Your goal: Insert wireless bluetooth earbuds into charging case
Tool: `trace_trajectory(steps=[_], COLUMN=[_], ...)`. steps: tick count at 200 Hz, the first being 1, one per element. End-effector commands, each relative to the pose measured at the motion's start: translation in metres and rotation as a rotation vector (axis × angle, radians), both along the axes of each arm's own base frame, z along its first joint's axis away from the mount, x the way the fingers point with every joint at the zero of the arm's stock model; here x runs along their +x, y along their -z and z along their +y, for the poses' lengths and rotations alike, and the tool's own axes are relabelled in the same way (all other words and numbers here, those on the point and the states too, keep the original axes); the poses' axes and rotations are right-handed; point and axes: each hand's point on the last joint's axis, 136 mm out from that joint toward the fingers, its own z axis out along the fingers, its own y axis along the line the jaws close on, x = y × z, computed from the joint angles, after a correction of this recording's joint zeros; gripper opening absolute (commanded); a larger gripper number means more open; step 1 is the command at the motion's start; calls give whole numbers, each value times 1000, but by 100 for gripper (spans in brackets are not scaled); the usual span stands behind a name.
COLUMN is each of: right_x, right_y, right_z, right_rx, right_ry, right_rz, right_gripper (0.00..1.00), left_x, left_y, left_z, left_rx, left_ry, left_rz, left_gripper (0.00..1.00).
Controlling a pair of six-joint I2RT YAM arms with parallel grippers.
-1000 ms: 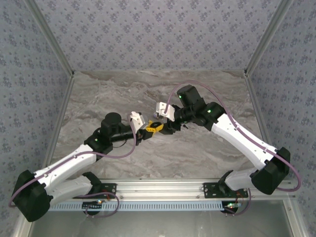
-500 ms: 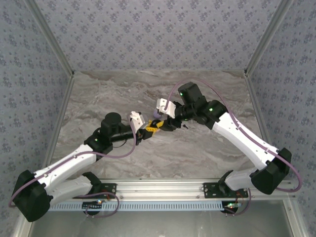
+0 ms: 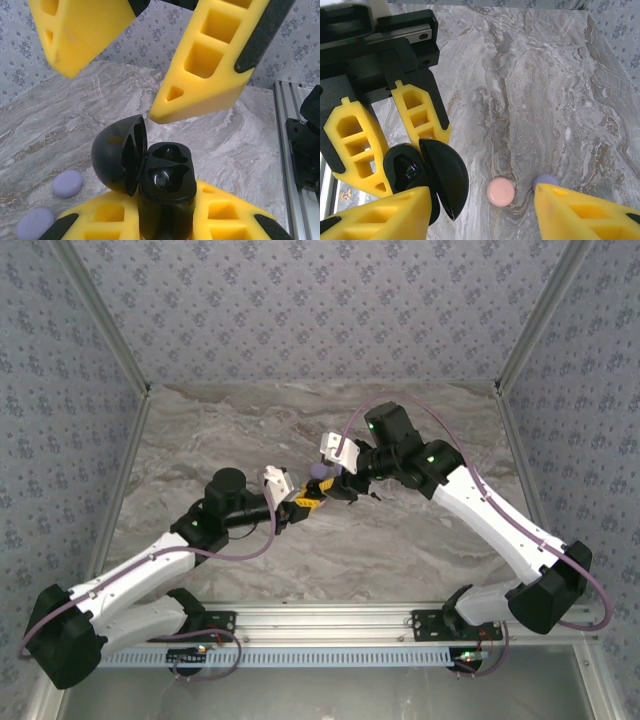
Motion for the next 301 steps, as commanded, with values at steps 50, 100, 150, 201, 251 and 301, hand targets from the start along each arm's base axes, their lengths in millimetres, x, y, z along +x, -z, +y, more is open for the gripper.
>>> trace_trajectory(steps=[50, 100, 150, 201, 251, 301], right_x=[17, 44, 63, 75, 90, 104], right_y=[-28, 53, 134, 185, 213, 235], right_z=[-44, -108, -141, -136, -85, -69], right_rx=[169, 125, -56, -234, -227, -301], right_ry=[301, 812, 1064, 1096, 1099, 1150], right_rz=[69, 337, 504, 646, 696, 649], right_gripper=[56, 55, 52, 49, 50, 48], left_x=[4, 1, -1, -1, 0, -2], left_y=[-14, -11, -7, -6, -3, -5], left_z=[5, 20, 23, 26, 26, 31], left_rx=[-59, -91, -93, -90, -87, -84], left_ry=[-56, -117, -128, -140, -147, -158], left_rz=[-29, -26, -12, -18, -15, -26], left_gripper=[4, 3, 3, 3, 3, 3])
